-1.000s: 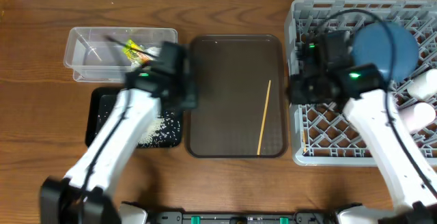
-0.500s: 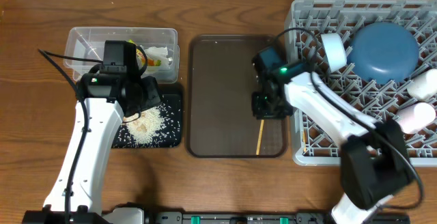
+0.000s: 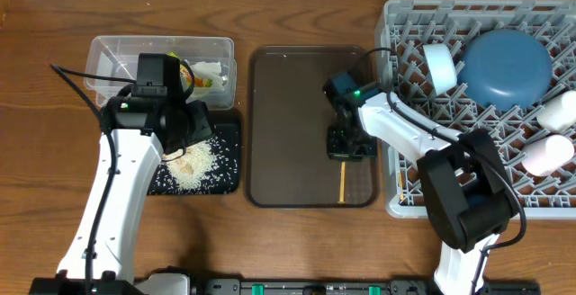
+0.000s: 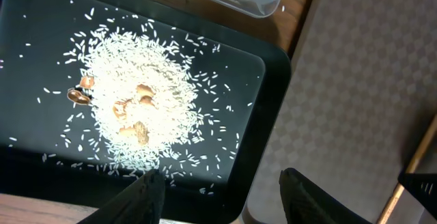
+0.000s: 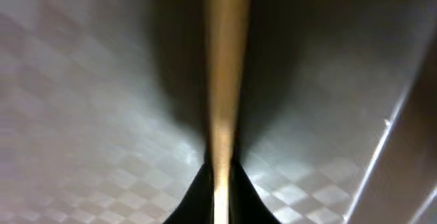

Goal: Sort waste into correct bins and load items into the dishwasher rack
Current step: 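Carry the chopstick with the right gripper into the rack's left slot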

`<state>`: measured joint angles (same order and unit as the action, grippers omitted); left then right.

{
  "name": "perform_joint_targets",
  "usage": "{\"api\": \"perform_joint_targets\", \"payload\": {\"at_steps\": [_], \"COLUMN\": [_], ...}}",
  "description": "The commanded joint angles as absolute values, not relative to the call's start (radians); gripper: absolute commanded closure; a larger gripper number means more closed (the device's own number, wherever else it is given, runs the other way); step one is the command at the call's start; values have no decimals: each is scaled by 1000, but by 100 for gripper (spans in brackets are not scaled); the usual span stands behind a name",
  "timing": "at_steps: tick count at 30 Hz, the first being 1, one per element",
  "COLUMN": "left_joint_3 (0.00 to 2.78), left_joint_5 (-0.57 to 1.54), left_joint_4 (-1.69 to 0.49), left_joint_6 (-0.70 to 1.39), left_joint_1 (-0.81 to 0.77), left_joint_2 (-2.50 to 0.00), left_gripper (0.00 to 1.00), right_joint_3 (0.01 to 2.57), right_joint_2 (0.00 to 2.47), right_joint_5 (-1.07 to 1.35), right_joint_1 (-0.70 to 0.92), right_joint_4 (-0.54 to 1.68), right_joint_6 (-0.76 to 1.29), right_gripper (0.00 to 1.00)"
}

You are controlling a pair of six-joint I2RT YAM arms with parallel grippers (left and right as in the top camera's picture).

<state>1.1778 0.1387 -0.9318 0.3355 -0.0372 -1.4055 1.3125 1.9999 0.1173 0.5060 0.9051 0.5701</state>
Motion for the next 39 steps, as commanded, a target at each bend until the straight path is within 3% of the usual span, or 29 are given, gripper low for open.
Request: {"api": "perform_joint_targets", "payload": {"at_steps": [1,12,18,25,34,39], "left_joint_3": [1196,1196,1196,1196,1196,1196], "left_joint_5": [126,126,126,126,126,126], "left_joint_4": [-935,-939,-938,-938,-938,-939], "left_joint_6": [326,326,326,326,326,326], "left_joint_1": [-34,-34,-34,-34,-34,-34], "left_joint_2": [-1399,-1399,-1399,-1399,-1399,-1399], "left_gripper": [42,42,42,42,41,41], "right_joint_3": [1318,1525,1545,1471,1269,1241], "right_joint_2": [2018,1748,1620,1631,1636,1636], "right_joint_5": [115,149,146,102,149,173], "right_joint_1": [514,389,242,127,134,146], "right_joint_4": [876,986,1090,1159,1005,950], "right_joint_6": [575,224,106,80,81,81], "right_gripper": [99,99,97,99,99,85]}}
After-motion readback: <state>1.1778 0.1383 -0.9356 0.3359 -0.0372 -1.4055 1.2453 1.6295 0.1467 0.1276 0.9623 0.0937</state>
